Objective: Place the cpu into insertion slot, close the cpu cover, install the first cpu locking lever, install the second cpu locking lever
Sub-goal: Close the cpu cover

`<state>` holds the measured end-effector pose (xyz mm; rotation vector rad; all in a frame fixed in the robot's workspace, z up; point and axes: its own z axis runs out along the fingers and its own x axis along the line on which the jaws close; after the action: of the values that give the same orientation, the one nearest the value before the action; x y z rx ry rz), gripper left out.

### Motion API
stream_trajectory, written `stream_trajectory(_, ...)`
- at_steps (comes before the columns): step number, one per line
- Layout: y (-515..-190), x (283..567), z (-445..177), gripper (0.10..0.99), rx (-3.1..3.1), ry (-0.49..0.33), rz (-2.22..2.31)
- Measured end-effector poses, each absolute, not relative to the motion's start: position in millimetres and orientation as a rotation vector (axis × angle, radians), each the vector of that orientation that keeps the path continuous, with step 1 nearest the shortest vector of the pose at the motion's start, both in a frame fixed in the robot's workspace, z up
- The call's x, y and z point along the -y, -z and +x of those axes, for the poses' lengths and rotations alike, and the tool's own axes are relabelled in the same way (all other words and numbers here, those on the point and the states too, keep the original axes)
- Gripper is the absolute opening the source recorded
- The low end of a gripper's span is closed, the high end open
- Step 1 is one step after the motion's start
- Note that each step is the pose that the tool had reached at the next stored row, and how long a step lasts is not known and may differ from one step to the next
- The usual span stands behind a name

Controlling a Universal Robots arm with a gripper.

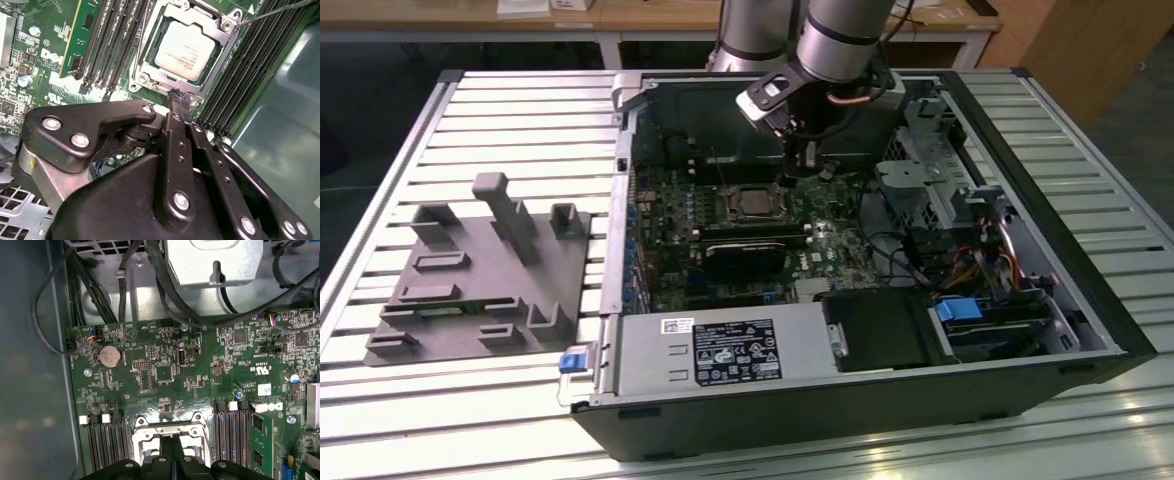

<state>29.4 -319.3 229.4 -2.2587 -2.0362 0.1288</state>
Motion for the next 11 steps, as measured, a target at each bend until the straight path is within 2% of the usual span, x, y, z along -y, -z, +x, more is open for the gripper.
stream_trajectory(7, -228.3, 319.2, 19.9, 0.102, 2.069, -0.052, -2.293)
stream_trajectory(11, -227.2, 319.2, 11.9, 0.102, 2.077, -0.034, -2.301)
